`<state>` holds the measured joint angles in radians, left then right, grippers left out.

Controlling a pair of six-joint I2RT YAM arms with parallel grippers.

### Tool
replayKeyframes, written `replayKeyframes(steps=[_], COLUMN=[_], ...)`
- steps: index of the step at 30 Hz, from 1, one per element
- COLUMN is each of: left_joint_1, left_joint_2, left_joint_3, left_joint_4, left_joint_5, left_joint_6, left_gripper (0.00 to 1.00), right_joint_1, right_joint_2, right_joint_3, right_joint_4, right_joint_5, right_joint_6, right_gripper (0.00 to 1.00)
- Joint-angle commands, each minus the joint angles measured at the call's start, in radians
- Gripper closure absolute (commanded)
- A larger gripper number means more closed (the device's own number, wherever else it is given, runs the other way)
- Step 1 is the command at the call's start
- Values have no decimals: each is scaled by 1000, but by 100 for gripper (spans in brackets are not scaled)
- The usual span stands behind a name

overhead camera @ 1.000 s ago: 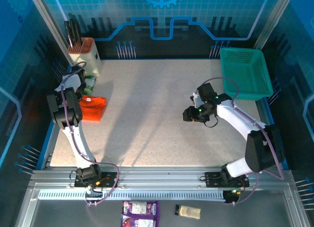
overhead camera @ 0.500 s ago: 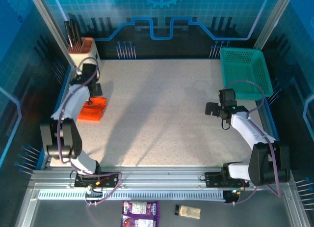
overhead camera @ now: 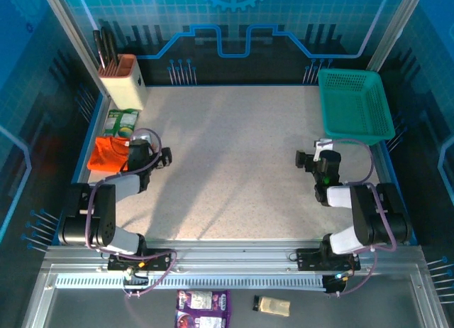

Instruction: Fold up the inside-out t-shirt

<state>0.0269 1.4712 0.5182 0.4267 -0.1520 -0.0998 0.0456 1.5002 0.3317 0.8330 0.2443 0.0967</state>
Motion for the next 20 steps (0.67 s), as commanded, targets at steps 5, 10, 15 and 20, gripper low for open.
replayKeyframes(steps=[5, 10, 15, 20], left_joint_1=[-1, -17, -27, -27], left_joint_2=[58, 76, 78, 77], left_joint_3=[-111, -128, -129, -127], left_joint_4=[417, 468, 475, 474], left_joint_5=[167, 121, 115, 115], left_joint_6=[89, 101, 110, 109], left_gripper=[1, 1, 1, 1], right_joint_1=[55, 56, 56, 61], right_joint_2=[41, 46, 47, 44], right_joint_3=[41, 44, 46, 37], right_joint_4=[107, 113, 109, 122], right_joint_5=[34, 38, 20, -10], right_joint_6=[-74, -79, -83, -100], right_gripper=[0, 0, 0, 0])
